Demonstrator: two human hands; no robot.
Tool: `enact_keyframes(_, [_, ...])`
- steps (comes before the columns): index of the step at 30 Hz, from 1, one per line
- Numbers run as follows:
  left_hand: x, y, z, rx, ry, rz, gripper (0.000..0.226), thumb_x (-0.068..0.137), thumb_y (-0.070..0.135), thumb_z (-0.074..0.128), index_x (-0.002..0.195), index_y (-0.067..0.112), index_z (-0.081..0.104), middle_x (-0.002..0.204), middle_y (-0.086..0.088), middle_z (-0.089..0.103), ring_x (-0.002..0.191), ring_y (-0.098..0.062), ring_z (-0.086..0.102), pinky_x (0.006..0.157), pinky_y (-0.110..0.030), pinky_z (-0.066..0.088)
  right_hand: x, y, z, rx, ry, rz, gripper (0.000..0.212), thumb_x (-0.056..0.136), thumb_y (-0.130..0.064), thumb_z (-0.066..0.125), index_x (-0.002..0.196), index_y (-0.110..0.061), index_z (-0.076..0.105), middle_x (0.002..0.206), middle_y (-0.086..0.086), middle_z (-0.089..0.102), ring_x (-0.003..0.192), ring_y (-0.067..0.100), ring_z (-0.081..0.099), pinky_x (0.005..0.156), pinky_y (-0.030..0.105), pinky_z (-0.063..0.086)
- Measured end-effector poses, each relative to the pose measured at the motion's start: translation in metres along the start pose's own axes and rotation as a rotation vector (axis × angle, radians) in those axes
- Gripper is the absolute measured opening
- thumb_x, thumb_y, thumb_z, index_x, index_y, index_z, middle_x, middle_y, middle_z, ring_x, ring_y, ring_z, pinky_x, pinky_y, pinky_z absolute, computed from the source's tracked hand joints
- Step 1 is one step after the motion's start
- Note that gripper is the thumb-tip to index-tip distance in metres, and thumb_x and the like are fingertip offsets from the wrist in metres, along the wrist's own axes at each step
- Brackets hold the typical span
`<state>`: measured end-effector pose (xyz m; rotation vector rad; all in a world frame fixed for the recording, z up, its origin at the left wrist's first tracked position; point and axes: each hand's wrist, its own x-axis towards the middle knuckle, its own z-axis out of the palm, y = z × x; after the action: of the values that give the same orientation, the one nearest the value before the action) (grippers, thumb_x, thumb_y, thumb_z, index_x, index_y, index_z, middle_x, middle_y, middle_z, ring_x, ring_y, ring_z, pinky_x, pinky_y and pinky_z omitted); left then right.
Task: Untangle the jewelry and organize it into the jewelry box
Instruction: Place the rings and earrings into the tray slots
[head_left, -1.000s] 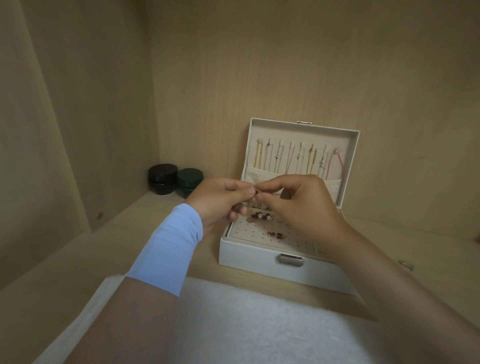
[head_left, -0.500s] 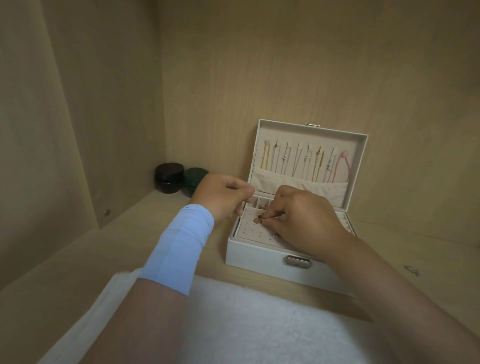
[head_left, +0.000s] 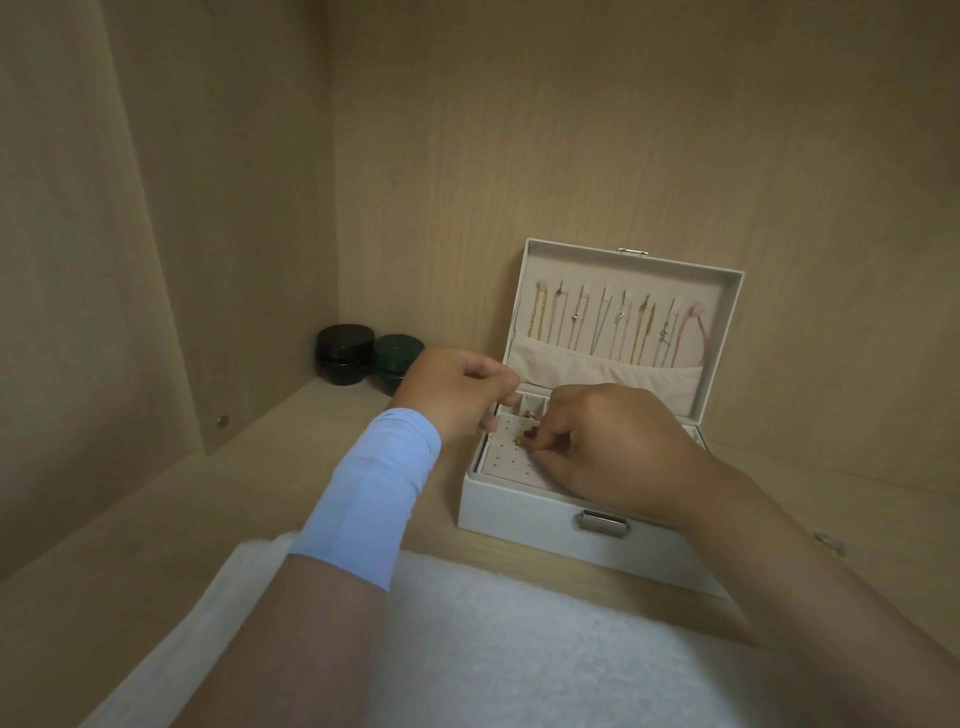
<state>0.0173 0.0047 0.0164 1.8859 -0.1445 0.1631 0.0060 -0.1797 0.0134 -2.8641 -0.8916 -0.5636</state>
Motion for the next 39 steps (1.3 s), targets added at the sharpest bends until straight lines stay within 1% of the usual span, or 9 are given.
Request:
enact_keyframes(4, [-0.001, 0.003, 0.001, -0.078, -0.065, -0.039, 0.01, 0.096, 0.02, 0.06, 0.099, 0.021, 0.07, 0.085, 0.008, 0.076, 0.059, -0.011, 0.065, 0.051, -0.019, 0.047, 0.002, 0.009, -0.008, 0.196, -0.009, 0.13, 0.017, 0.092, -0.036, 0.059, 0.09, -0.036, 0.076, 0.092, -0.016, 0.065, 0.08, 0.002, 0.057, 0.072, 0.031, 0.049])
enact_keyframes(8, [-0.004, 0.008, 0.005, -0.251, -0.153, -0.095, 0.015, 0.098, 0.024, 0.058, 0.109, 0.017, 0.064, 0.094, 0.006, 0.077, 0.067, -0.016, 0.07, 0.049, -0.019, 0.047, 0.005, 0.025, -0.01, 0.427, 0.179, 0.228, 0.018, 0.093, -0.021, 0.064, 0.101, -0.033, 0.074, 0.094, -0.019, 0.066, 0.068, -0.01, 0.055, 0.065, 0.018, 0.04])
enact_keyframes(11, [-0.004, 0.008, 0.012, -0.352, -0.197, -0.133, 0.015, 0.096, 0.027, 0.06, 0.109, 0.02, 0.066, 0.099, 0.004, 0.076, 0.071, -0.014, 0.07, 0.052, -0.02, 0.046, 0.003, 0.022, -0.011, 0.604, 0.265, 0.212, 0.016, 0.087, -0.023, 0.074, 0.099, -0.033, 0.074, 0.089, -0.015, 0.068, 0.052, 0.002, 0.053, 0.057, 0.017, 0.047])
enact_keyframes(16, [-0.003, 0.004, 0.022, -0.517, -0.242, -0.202, 0.019, 0.092, 0.028, 0.065, 0.108, 0.02, 0.072, 0.087, 0.0, 0.069, 0.065, -0.009, 0.058, 0.046, -0.018, 0.043, 0.002, 0.02, -0.011, 0.761, 0.335, 0.208, 0.022, 0.078, -0.02, 0.085, 0.093, -0.031, 0.074, 0.087, -0.008, 0.069, 0.052, 0.012, 0.052, 0.056, 0.023, 0.05])
enact_keyframes(22, [-0.003, 0.006, 0.024, -0.522, -0.239, -0.208, 0.018, 0.088, 0.026, 0.068, 0.103, 0.018, 0.075, 0.091, -0.003, 0.07, 0.064, -0.009, 0.06, 0.044, -0.017, 0.044, -0.001, 0.026, -0.011, 0.792, 0.345, 0.178, 0.018, 0.076, -0.019, 0.086, 0.088, -0.028, 0.077, 0.086, -0.009, 0.072, 0.055, 0.008, 0.053, 0.058, 0.025, 0.051])
enact_keyframes(26, [-0.005, 0.009, 0.025, -0.502, -0.268, -0.2, 0.018, 0.09, 0.025, 0.066, 0.101, 0.014, 0.074, 0.09, -0.002, 0.069, 0.062, -0.01, 0.058, 0.043, -0.017, 0.043, -0.001, 0.029, -0.015, 0.833, 0.342, 0.151, 0.019, 0.078, -0.016, 0.085, 0.092, -0.026, 0.077, 0.087, -0.008, 0.072, 0.055, 0.011, 0.054, 0.06, 0.029, 0.053])
enact_keyframes(30, [-0.005, 0.009, 0.023, -0.49, -0.303, -0.197, 0.018, 0.094, 0.024, 0.061, 0.104, 0.013, 0.071, 0.083, 0.0, 0.065, 0.061, -0.01, 0.057, 0.044, -0.018, 0.044, 0.0, 0.031, -0.013, 0.811, 0.365, 0.096, 0.014, 0.08, -0.02, 0.083, 0.093, -0.024, 0.08, 0.086, -0.012, 0.073, 0.058, 0.012, 0.057, 0.063, 0.033, 0.054])
enact_keyframes(35, [-0.004, 0.009, 0.027, -0.466, -0.29, -0.173, 0.015, 0.094, 0.024, 0.061, 0.096, 0.015, 0.073, 0.084, 0.0, 0.064, 0.061, -0.011, 0.056, 0.044, -0.019, 0.042, -0.003, 0.034, -0.013, 0.582, 0.388, 0.052, 0.018, 0.08, -0.037, 0.079, 0.097, -0.032, 0.08, 0.092, -0.018, 0.071, 0.075, 0.01, 0.064, 0.075, 0.043, 0.054])
enact_keyframes(39, [-0.007, 0.012, 0.027, -0.328, -0.233, -0.092, 0.012, 0.093, 0.025, 0.063, 0.095, 0.018, 0.073, 0.084, 0.0, 0.068, 0.062, -0.013, 0.06, 0.047, -0.022, 0.045, -0.002, 0.036, -0.015, 0.462, 0.431, 0.05, 0.017, 0.082, -0.045, 0.072, 0.097, -0.039, 0.078, 0.094, -0.024, 0.07, 0.098, 0.003, 0.06, 0.097, 0.051, 0.043])
